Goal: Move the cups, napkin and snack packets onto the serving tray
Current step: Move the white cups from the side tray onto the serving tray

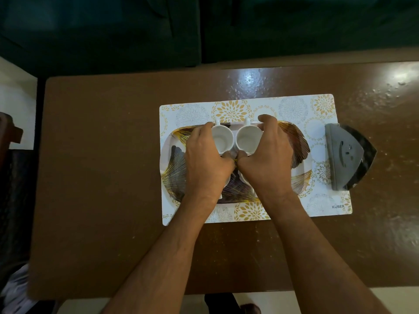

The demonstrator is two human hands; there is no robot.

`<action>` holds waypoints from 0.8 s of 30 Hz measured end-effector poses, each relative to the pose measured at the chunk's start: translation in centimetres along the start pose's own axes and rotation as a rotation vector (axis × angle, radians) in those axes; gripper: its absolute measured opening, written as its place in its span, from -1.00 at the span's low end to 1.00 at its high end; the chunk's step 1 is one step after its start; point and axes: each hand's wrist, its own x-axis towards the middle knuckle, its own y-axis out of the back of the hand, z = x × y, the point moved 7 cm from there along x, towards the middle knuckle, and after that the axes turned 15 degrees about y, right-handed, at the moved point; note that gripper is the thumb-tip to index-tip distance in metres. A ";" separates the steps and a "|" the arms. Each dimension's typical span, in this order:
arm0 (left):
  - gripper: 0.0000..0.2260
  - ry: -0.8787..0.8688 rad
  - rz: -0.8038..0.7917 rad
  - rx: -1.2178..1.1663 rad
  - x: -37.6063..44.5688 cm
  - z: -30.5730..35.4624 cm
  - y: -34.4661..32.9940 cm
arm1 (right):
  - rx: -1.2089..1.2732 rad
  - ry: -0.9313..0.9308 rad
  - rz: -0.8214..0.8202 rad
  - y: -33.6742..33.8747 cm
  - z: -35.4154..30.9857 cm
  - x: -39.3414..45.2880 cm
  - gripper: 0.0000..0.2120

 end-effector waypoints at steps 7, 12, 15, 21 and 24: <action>-0.33 0.015 -0.007 -0.033 -0.3 -0.2 0.0 | -0.007 0.018 0.029 0.0 0.2 -0.2 -0.25; -0.37 0.072 0.059 -0.082 -1.7 -1.6 1.0 | -0.025 0.004 0.049 0.7 0.4 -1.4 -0.21; -0.36 0.102 0.073 -0.078 -3.4 -2.9 1.1 | -0.032 0.006 0.064 1.2 0.5 -3.1 -0.26; -0.35 0.144 0.038 -0.026 -5.8 -4.6 -0.2 | -0.035 -0.053 0.008 1.1 0.9 -5.6 -0.22; -0.37 0.145 0.037 -0.012 -6.2 -4.9 -0.5 | -0.018 -0.048 -0.012 0.9 0.9 -6.1 -0.22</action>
